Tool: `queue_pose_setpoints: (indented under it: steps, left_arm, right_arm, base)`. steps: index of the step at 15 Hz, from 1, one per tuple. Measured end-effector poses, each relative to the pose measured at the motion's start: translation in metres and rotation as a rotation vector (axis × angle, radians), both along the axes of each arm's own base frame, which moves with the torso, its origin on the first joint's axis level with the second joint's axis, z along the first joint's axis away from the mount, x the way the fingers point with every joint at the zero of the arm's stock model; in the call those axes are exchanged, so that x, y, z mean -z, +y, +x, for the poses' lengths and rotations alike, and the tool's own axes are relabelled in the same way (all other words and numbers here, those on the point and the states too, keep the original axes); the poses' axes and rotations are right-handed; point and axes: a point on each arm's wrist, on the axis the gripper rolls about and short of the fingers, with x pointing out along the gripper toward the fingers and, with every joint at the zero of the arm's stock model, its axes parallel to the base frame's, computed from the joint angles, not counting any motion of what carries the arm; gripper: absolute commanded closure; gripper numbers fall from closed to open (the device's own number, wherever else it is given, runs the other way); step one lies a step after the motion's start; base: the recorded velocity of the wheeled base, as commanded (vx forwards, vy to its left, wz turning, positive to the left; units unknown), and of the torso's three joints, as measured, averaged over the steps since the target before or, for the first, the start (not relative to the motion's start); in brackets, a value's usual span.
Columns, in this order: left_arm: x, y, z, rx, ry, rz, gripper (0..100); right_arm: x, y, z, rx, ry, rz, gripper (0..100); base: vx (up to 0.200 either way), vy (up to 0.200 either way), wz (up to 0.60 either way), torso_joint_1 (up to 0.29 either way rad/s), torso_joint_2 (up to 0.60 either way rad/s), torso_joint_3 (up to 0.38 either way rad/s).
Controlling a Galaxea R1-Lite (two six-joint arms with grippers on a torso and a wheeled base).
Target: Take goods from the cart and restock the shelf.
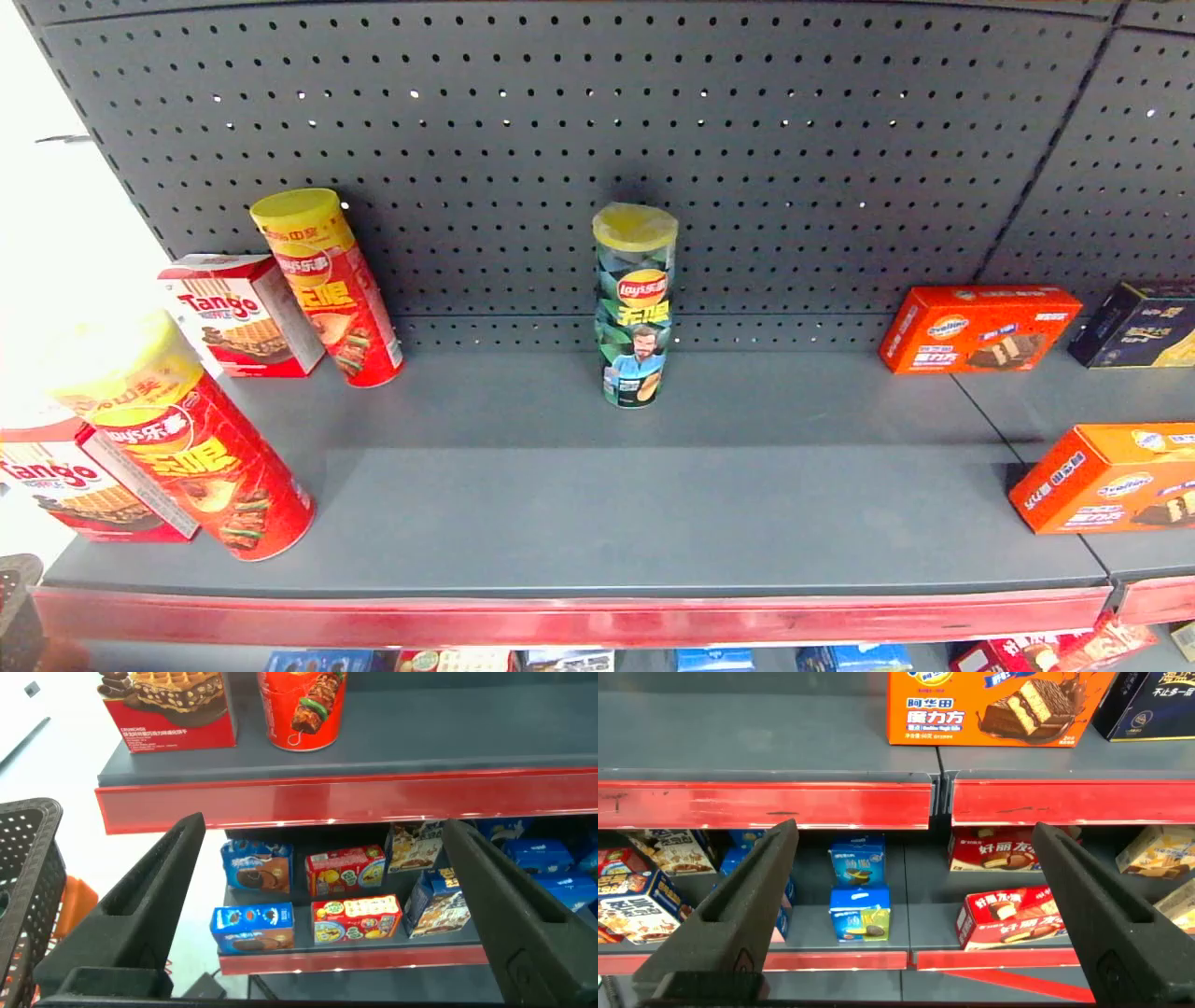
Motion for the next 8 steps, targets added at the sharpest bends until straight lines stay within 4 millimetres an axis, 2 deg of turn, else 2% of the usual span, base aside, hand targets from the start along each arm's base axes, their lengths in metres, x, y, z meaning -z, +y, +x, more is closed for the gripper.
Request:
queue_pose_setpoints:
  steps: [8]
  left_arm:
    - [-0.0001,0.0,0.0,0.003,-0.001,-0.001,0]
  right_arm:
    - [0.0,0.0,0.0,0.0,0.0,0.001,0]
  base:
    - [0.0,0.0,0.6,0.003,0.0,0.002]
